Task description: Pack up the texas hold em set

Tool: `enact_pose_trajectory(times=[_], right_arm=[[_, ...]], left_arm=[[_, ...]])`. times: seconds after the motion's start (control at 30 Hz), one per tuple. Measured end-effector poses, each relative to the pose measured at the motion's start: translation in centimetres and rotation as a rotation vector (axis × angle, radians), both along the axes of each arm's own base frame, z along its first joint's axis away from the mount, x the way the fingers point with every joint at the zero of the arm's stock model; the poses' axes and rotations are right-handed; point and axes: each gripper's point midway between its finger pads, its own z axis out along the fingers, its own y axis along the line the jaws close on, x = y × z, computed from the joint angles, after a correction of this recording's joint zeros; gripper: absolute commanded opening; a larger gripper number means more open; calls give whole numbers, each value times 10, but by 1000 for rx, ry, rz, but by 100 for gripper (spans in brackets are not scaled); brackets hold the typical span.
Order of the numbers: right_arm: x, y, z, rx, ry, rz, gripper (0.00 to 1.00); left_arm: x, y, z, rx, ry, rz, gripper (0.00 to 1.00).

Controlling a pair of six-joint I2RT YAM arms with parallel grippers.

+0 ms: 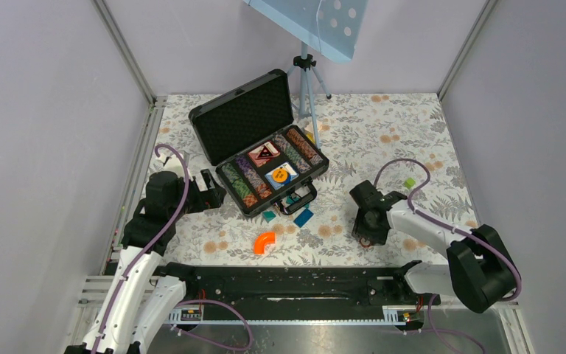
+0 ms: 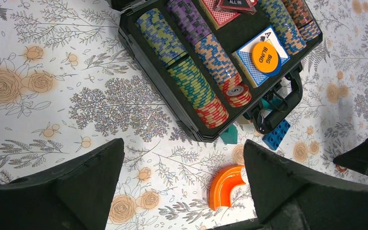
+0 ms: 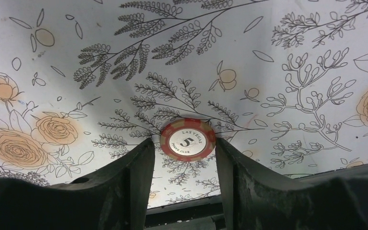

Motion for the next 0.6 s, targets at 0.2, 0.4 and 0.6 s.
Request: enact_pose_trajectory(times=[0.2, 0.4, 0.6], right_arm=[[6, 9, -1, -22, 2, 41, 55], [15, 22, 0, -28, -9, 78, 50], [18, 28, 0, -34, -15, 99, 45]], left_arm=[[0, 0, 0, 0, 0, 0, 94], [0, 0, 0, 0, 0, 0, 94], [0, 0, 0, 0, 0, 0, 94]])
